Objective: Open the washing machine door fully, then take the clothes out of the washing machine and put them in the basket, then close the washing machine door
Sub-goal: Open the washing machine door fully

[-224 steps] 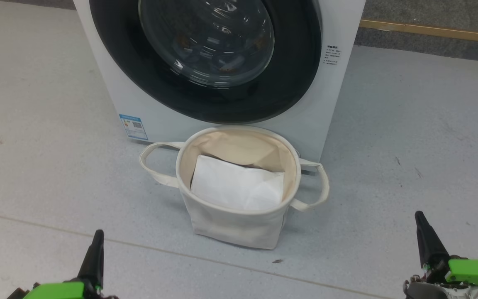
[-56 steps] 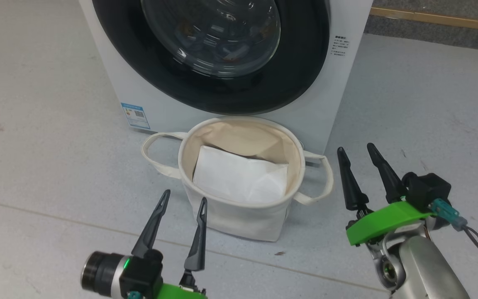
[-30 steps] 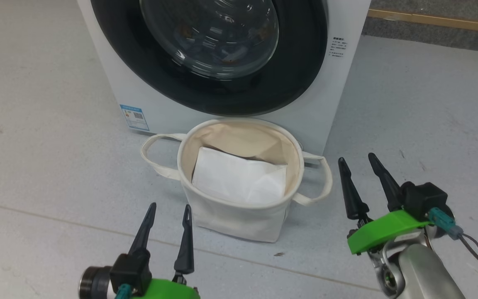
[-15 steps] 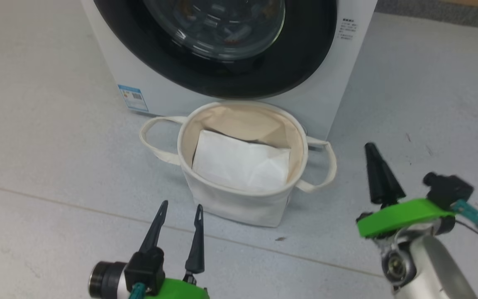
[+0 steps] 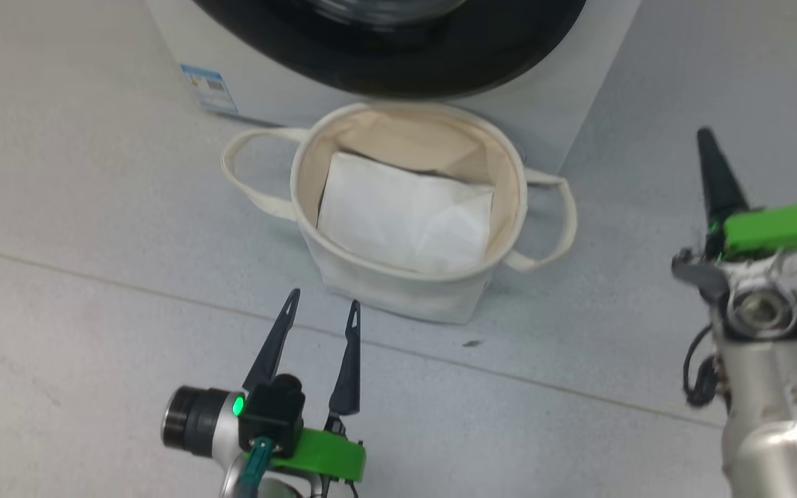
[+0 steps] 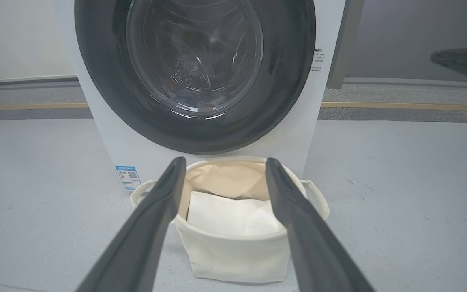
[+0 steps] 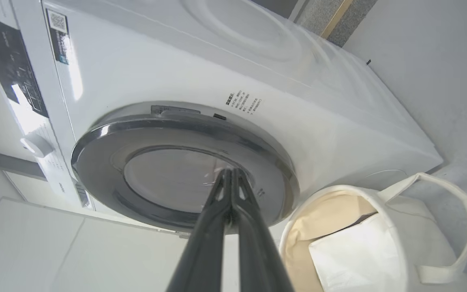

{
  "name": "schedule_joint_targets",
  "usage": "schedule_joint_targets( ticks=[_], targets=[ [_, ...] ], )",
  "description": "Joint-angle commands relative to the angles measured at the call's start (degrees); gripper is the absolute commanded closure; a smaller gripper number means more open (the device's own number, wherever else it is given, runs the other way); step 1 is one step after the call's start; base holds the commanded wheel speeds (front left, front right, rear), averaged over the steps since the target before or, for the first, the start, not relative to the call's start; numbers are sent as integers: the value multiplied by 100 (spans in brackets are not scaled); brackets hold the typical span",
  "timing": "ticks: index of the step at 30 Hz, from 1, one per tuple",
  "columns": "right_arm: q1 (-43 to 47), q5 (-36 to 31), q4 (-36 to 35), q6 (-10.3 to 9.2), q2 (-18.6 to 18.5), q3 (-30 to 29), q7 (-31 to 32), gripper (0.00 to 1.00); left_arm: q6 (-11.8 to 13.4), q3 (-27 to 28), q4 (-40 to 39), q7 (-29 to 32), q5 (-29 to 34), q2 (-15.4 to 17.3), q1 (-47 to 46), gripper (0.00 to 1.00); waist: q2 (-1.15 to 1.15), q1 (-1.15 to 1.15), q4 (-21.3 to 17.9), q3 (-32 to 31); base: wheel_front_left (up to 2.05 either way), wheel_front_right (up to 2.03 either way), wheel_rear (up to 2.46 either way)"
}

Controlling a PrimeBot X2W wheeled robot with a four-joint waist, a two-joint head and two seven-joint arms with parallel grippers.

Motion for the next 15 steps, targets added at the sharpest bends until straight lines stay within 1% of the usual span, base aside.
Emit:
schedule_joint_targets(
  ticks=[1,5,7,11,12,15],
  targets=[
    [-512,310,-30,2,-6,-56,240,100,51,107,-146,-69,42,-25,-252,0,0,0,24,263,0,0,0],
    [-1213,1065,421,2,-110,-398,985,100,82,-1,-128,-69,24,-51,-442,0,0,0,61,613,0,0,0],
    [-1541,1532,733,2,-152,-558,1506,100,102,-59,-121,-69,-17,-63,-530,0,0,0,88,763,0,0,0],
    [-2235,2143,1417,2,-401,-799,2320,100,156,-204,-72,-69,-78,-78,-698,0,0,0,149,1030,0,0,0],
    [-2590,2336,1724,2,-552,-901,2562,100,184,-282,-41,-69,-112,-82,-784,0,0,0,192,1156,0,0,0],
    [-3032,2472,2065,2,-780,-979,2780,100,242,-398,-8,-69,-181,-85,-910,0,0,0,272,1307,0,0,0]
  ],
)
